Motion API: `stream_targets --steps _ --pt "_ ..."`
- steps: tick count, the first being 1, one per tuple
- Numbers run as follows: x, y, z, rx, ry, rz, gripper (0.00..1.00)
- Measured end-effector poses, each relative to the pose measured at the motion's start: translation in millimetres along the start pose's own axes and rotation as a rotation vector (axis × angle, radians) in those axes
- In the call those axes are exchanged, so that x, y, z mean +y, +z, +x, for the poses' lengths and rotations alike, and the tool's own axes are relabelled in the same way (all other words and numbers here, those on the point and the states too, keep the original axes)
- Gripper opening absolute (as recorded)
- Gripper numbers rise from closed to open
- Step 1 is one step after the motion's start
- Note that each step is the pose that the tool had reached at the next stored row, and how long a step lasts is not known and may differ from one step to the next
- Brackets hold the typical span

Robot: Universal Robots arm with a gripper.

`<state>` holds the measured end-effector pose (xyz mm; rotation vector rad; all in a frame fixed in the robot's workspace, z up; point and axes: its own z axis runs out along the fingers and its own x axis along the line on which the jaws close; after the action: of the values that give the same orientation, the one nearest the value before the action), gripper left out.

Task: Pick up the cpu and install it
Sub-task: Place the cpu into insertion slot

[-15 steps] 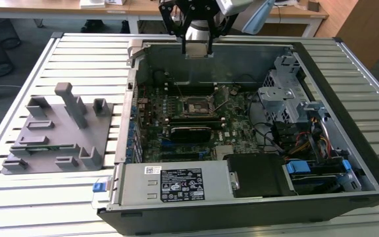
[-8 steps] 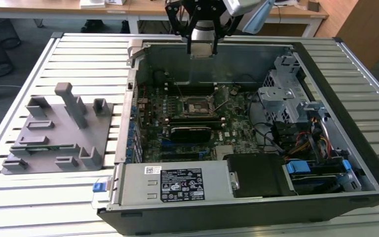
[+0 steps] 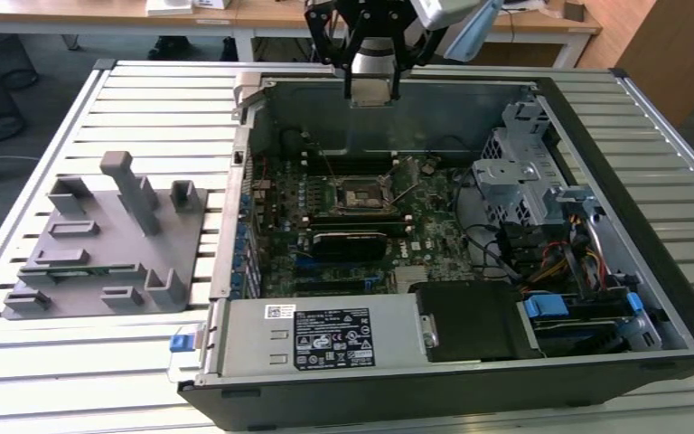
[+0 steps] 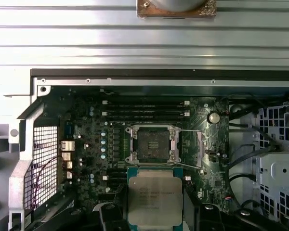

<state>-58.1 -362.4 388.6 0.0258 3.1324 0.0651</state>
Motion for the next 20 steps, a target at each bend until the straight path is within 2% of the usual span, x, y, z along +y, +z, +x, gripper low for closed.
stream_targets --steps 3,20 --pt "0.0 0.1 -0.1 -0.0011 0.025 0.0004 0.54" --pt "0.0 1.7 0.0 -0.011 0.265 0.006 0.54"
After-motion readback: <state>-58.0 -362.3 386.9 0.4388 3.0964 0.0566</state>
